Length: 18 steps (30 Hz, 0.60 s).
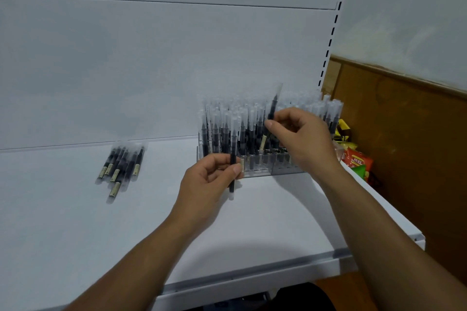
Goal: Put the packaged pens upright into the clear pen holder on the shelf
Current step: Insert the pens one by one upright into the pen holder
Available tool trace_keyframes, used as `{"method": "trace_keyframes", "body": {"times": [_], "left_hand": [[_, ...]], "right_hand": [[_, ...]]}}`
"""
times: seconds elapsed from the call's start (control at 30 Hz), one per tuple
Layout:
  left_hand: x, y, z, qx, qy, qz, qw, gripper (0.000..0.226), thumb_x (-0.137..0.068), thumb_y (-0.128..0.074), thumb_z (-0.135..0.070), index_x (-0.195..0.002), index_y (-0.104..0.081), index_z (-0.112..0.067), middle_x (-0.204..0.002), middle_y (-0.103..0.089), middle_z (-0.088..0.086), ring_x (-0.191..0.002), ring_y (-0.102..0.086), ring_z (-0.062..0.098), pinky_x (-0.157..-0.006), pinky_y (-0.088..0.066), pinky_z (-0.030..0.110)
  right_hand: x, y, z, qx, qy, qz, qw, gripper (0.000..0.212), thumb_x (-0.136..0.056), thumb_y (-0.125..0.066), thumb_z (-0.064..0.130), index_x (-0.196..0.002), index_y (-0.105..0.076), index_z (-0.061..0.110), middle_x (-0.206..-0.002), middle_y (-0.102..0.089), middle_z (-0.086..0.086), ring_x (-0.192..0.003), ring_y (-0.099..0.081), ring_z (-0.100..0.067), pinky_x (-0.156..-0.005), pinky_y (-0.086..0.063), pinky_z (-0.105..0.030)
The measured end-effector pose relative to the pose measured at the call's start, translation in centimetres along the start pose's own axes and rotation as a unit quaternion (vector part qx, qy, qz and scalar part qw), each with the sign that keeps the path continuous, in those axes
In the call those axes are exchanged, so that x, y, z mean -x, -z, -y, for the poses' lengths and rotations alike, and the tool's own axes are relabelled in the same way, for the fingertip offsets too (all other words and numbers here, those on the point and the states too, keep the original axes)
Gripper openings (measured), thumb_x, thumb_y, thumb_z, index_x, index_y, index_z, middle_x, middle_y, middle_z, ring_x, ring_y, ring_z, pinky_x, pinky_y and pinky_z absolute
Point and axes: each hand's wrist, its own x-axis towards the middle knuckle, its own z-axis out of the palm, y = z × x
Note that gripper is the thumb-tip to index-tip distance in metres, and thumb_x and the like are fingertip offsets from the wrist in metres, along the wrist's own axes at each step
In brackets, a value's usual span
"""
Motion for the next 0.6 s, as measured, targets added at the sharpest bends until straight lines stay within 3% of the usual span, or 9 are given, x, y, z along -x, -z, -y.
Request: {"method": "trace_keyframes", "body": {"times": [0.17,0.3,0.6], "left_hand": [[0.1,0.0,0.0,0.001,0.002,0.003,1.0,0.014,-0.086,-0.064,-0.001,-0.1,-0.066,-0.001,-0.078,-0.07,0.004,-0.075,-0.068,0.014,-0.067,-0.054,0.021],[0.0,0.0,0.1,-0.002,0.005,-0.002,1.0,0.015,-0.085,-0.065,-0.001,-0.1,-0.066,-0.002,-0.079,-0.07,0.006,-0.075,-0.068,0.015,-0.067,-0.056,0.023],[0.1,-0.2,-0.1,-0.007,0.002,0.001,1.0,0.017,-0.086,-0.064,-0.002,-0.103,-0.065,0.001,-0.083,-0.069,0.013,-0.074,-0.067,0.015,-0.065,-0.053,0.02]], "right_hand": [[-0.3,-0.5,-0.7,0.073,0.011,0.019,0.997,0.009,-0.088,-0.07,0.034,-0.092,-0.068,0.026,-0.079,-0.064,0.013,-0.078,-0.06,-0.007,-0.072,-0.053,-0.029],[-0.1,-1.0,-1.5,0.127,-0.008,0.062,0.99,0.01,-0.086,-0.071,0.039,-0.087,-0.066,0.031,-0.075,-0.062,0.016,-0.073,-0.058,-0.003,-0.07,-0.052,-0.031],[-0.1,-0.8,-1.4,0.152,-0.01,0.073,0.986,0.011,-0.086,-0.07,0.04,-0.083,-0.066,0.031,-0.073,-0.062,0.016,-0.071,-0.057,-0.001,-0.068,-0.047,-0.027]]}}
